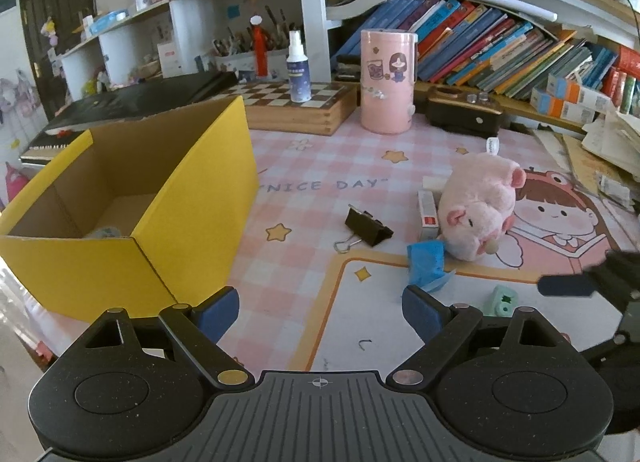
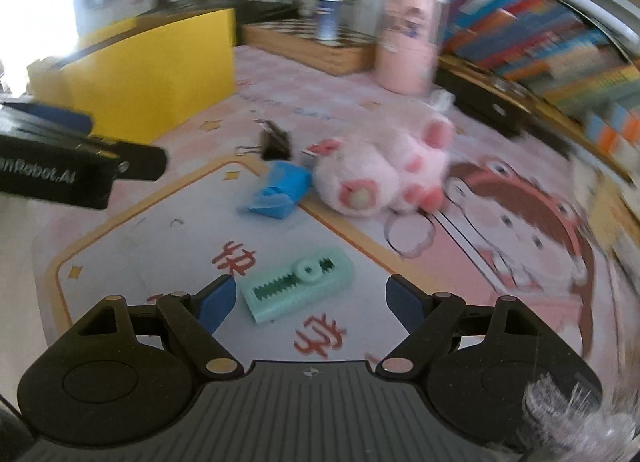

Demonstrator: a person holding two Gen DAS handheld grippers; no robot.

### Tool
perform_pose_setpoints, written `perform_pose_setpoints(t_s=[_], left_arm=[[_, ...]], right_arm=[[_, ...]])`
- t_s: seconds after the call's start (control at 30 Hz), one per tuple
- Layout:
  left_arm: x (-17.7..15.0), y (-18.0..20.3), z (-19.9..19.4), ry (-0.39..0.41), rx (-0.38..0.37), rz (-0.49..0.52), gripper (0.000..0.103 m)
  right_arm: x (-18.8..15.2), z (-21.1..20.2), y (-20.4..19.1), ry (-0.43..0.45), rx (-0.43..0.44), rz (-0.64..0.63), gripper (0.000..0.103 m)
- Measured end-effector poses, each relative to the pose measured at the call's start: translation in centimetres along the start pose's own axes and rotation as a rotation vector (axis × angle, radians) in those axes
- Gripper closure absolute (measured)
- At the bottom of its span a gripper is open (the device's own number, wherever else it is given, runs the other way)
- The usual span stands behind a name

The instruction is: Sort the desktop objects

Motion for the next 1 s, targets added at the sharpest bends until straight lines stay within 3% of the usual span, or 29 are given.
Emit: perform_pose_setpoints(t_s=[0.23,0.4,0.6,0.73,0.93,1.0], left_arm=[[0.1,0.2,0.6,-0.015,0.01,0.003,0.012],[0.1,1.1,1.4,-0.03,-0.013,0.005,0.012],[-0.1,3.2,3.8,-0.08,-0.097,-0.057,0.013],[-0.1,4.9,5.4,-0.089,-0.134,-0.047,0.017],[-0.6,6.0,7.9,-0.146,-0.138,-0.045,0.037],[-1.0,6.0,8.2,-0.159,-0.133,-0.045,0.048]], right_arm=[[0.0,1.8,0.9,-0.049,0.16,-0.073,0.03],[0.0,1.8,1.0,-0.048,0.195,-0.059,0.035],[0.3,-0.1,1.9,-0.016,0.08,0.02,0.035],[0.4,-2.1,2.9,0.003,0.012,0.072,0.035],[0.5,-3.8,3.4,0.027,-0.044,0.078,0.035],[0.6,-3.8,3.5,0.03,-0.054,0.085,0.035]])
Point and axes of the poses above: each gripper's, at about its wrist camera, not at the fingertips, and z roughly the way its jaws point, y to its right, x to its top, the point moved 5 cm from there along z, roughly the way its jaws point, and after that the axes turned 15 degrees about y, right-handed, at the moved point
